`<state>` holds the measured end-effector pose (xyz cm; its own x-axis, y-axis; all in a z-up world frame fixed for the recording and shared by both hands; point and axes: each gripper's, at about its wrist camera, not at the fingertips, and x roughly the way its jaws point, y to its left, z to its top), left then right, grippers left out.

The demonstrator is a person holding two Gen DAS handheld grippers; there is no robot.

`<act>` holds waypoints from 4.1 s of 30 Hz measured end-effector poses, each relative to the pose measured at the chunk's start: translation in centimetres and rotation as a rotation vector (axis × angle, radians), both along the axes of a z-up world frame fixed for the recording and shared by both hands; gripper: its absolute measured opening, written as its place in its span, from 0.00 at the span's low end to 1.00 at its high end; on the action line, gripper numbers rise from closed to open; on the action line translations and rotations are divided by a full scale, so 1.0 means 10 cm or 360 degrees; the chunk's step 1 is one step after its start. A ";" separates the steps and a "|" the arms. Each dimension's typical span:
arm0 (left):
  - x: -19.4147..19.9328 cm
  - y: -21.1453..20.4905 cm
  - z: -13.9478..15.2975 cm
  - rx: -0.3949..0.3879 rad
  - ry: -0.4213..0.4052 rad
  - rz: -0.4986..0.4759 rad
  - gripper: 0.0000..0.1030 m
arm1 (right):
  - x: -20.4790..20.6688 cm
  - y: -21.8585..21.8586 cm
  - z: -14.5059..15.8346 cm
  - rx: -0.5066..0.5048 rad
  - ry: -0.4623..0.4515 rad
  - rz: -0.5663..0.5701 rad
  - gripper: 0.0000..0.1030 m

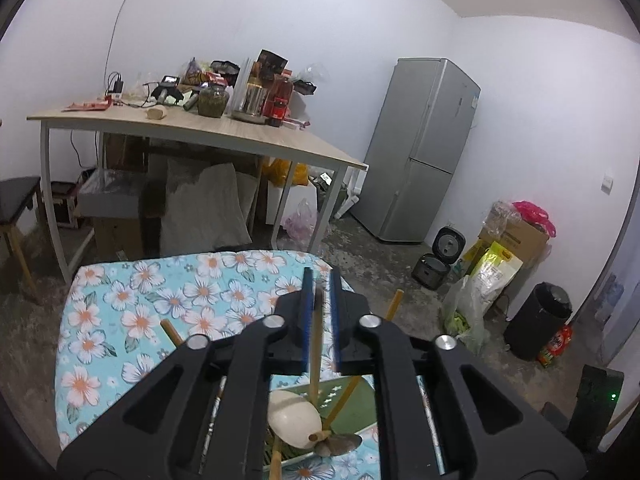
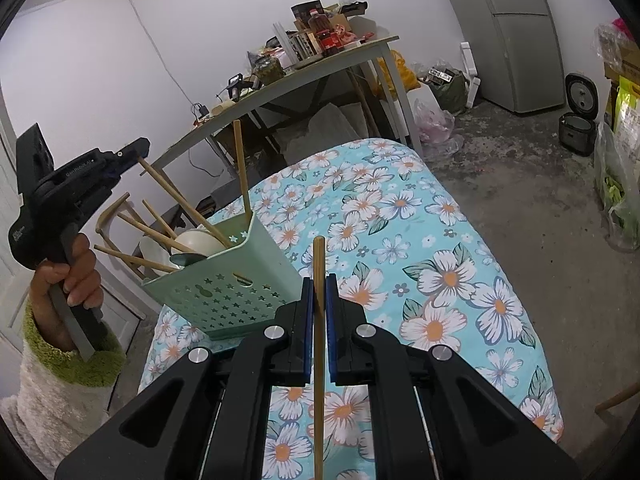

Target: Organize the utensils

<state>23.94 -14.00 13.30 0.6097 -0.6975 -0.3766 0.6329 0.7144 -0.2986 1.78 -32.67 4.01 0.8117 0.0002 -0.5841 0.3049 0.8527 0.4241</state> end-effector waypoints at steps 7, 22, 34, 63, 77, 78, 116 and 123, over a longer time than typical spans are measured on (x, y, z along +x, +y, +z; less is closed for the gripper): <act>-0.11 0.18 0.10 -0.0058 -0.0038 0.0014 0.31 | 0.00 0.04 0.13 -0.0040 -0.0041 0.0019 0.06; -0.64 0.90 0.04 -0.0065 -0.0054 0.0030 0.59 | 0.18 0.15 1.16 -0.0265 -0.0409 0.0119 0.06; -0.75 1.53 -0.67 0.0061 0.0204 0.0153 0.65 | 0.52 0.40 1.82 -0.0377 -0.0664 0.0242 0.06; -0.76 1.66 -1.12 0.0153 0.0334 0.0214 0.70 | 1.62 0.52 0.96 -0.0523 -0.0451 0.0335 0.07; -0.92 1.52 -0.99 0.0158 0.0286 0.0236 0.82 | 0.95 0.31 0.89 -0.0334 -0.0442 0.0257 0.50; -0.93 1.52 -0.97 0.0162 0.0279 0.0245 0.83 | 0.89 0.32 0.88 -0.0329 -0.0431 0.0250 0.54; -1.77 0.80 -0.91 0.0647 0.0245 0.0708 0.92 | -0.45 0.95 0.08 -0.0770 0.0339 -0.0002 0.94; -1.73 0.83 -0.89 0.0649 0.0243 0.0748 0.92 | -0.42 0.94 0.10 -0.0628 0.0290 0.0040 0.94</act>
<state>6.62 -5.69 4.44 0.7341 -0.1511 -0.6620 0.1964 0.9805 -0.0060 -2.39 -23.30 4.98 0.6978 -0.2334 -0.6772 0.3220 0.9467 0.0055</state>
